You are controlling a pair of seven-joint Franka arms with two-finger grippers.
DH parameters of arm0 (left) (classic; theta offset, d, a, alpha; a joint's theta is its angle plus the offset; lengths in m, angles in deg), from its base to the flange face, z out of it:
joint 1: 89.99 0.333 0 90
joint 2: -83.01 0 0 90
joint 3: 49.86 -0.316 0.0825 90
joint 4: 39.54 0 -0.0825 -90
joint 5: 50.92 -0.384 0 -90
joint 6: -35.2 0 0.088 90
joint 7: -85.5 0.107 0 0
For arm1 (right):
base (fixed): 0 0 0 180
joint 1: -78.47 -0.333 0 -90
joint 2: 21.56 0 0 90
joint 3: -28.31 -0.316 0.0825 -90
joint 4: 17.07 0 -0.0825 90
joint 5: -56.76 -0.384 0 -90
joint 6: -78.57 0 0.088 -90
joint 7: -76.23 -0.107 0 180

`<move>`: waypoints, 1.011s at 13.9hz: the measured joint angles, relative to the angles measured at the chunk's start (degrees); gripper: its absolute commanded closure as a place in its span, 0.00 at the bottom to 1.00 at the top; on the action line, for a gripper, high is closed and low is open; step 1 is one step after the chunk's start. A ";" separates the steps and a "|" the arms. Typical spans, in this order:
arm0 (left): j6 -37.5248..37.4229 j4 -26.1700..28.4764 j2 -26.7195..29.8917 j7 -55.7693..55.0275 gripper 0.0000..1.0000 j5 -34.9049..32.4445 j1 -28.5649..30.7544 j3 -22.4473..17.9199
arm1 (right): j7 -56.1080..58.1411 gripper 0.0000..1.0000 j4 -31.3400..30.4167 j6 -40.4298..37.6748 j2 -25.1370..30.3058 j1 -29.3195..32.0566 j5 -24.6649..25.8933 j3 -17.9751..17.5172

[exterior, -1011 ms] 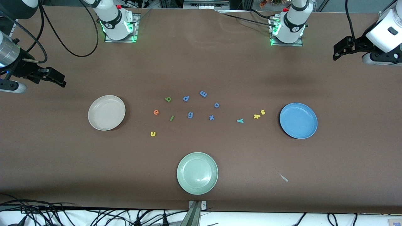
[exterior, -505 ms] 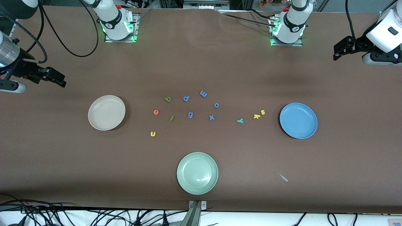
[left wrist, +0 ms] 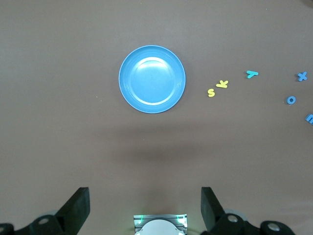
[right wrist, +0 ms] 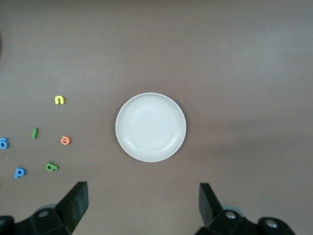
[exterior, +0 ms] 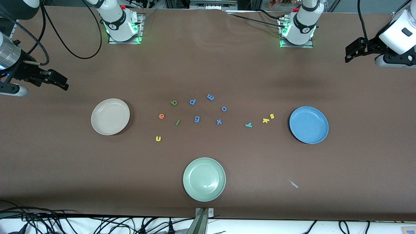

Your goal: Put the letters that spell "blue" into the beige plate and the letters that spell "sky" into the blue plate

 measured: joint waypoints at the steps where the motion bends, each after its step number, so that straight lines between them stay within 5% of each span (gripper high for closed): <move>1: 0.00 0.00 0.00 0.00 0.00 0.00 0.00 0.00 | 0.01 0.00 0.00 0.00 -0.03 0.00 0.00 -0.01; 8: 0.02 -0.04 -0.01 0.00 0.00 0.00 -0.05 0.04 | 1.64 0.00 -0.07 0.82 -4.27 -1.23 0.00 -0.49; 14: 1.46 -0.57 -2.40 0.00 0.00 4.06 -1.46 0.82 | -3.29 0.00 -0.31 17.19 -17.46 -6.95 -0.93 -0.99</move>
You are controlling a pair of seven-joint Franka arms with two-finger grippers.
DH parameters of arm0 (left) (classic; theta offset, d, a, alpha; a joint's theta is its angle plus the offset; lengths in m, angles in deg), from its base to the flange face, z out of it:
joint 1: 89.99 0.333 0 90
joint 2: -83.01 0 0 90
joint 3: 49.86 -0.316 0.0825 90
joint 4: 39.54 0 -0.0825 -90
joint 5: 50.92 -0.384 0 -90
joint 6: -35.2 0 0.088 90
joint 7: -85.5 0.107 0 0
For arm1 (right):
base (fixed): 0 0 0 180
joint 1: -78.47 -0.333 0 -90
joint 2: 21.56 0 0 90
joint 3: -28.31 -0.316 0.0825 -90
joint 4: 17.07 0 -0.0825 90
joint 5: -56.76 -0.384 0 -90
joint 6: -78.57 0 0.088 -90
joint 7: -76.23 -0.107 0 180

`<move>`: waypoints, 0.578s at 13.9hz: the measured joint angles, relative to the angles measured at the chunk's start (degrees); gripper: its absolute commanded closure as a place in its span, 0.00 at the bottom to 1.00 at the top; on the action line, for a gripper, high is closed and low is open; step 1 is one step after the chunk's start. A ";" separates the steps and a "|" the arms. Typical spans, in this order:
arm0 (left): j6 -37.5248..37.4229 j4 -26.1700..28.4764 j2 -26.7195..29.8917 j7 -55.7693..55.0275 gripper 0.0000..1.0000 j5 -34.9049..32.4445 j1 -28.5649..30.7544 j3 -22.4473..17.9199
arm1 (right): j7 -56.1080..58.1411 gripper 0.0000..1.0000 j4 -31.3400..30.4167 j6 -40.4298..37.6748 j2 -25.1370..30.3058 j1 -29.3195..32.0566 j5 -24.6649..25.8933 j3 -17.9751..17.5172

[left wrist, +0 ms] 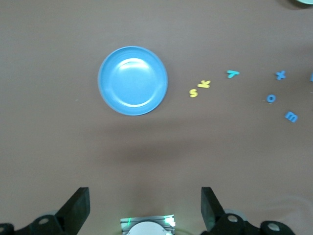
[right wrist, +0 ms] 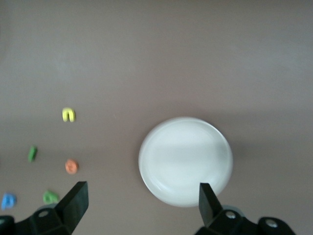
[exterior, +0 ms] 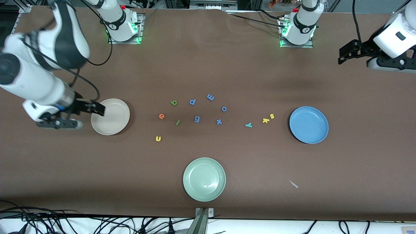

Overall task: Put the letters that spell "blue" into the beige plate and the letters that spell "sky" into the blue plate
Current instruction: 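Move the right gripper to the yellow u while the left gripper reaches the s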

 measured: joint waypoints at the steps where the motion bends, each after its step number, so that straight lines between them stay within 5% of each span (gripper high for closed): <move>1: 1.34 0.07 -1.27 -0.03 0.00 0.09 -0.69 0.42 | -2.55 0.00 0.03 2.58 -2.79 -1.72 -0.02 -0.06; 4: 9.26 1.83 -6.27 -0.09 0.00 0.10 -1.72 0.65 | -7.67 0.00 0.16 6.19 -9.04 -6.43 -0.44 -0.17; 8: 20.54 6.96 -11.78 -0.06 0.00 0.11 -3.41 0.69 | -9.36 0.00 0.18 13.76 -14.62 -8.31 -7.70 -0.15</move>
